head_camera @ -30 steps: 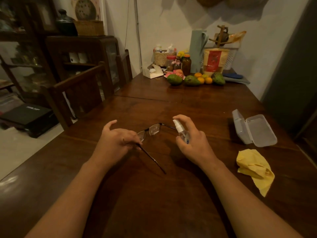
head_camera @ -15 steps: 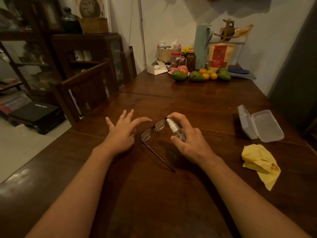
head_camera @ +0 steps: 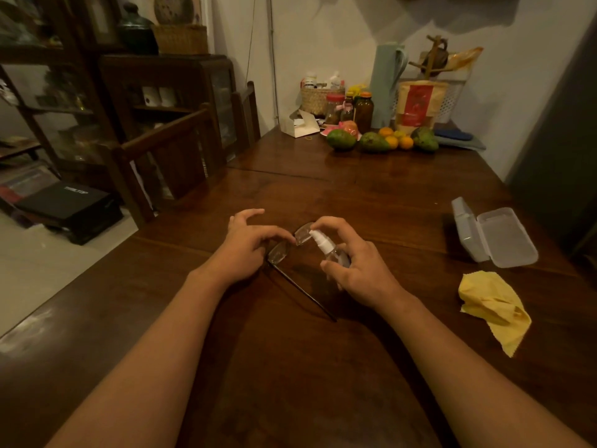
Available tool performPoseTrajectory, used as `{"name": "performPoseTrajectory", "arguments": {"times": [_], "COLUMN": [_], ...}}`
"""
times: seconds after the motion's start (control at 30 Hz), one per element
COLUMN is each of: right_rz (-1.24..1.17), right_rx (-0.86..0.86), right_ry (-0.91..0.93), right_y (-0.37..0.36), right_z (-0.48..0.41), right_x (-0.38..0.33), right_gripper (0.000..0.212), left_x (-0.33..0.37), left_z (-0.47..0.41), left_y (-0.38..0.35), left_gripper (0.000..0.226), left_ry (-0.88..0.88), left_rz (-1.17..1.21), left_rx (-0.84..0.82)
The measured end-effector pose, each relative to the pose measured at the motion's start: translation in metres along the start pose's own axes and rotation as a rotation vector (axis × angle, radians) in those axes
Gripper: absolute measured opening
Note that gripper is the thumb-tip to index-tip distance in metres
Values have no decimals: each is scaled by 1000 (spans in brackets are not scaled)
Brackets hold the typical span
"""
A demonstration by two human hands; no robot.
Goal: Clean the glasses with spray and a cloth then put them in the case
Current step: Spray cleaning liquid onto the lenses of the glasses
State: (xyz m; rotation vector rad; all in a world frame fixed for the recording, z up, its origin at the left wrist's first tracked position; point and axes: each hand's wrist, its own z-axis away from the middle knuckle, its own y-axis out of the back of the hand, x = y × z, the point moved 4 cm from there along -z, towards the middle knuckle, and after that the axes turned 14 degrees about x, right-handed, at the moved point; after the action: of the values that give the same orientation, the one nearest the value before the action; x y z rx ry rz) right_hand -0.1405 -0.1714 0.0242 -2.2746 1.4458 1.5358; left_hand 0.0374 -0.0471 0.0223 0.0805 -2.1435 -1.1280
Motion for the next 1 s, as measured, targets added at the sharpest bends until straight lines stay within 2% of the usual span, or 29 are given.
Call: {"name": "performPoseTrajectory", "arguments": {"times": [0.2,0.33,0.4,0.47,0.57,0.67,0.87,1.0], "right_rz": [-76,-318,-317,-270,-240,-277,-253,-225], "right_rx": [59,45,33,11,-6,23,134,141], "right_ry": [-53,-181,-268,-356,-462,-505,-466,-499], "right_y": [9,13,13,11,10,12,21,17], "right_z": [-1,-5,-7,-8,-7,-7,-11,-8], "right_x": [1,-3,-5,-5,-3,-2,-3,0], "right_gripper": [59,21,46,59,61,61,61,66], "left_x": [-2,-1,-2,-2,-1,-1,-1,3], "left_z": [5,7,5,4,6,8,9,12], "left_y": [7,17,20,23,27,32,42,43], "left_gripper": [64,43,36,28,19,28,25,22], "left_ry": [-9,-111,-156,-168,-187,-168,-191,-111], "left_rz": [86,53,-45,-131,-190,-135,-82,-103], "left_rx": [-16,-14,7,21,44,74,183,253]}}
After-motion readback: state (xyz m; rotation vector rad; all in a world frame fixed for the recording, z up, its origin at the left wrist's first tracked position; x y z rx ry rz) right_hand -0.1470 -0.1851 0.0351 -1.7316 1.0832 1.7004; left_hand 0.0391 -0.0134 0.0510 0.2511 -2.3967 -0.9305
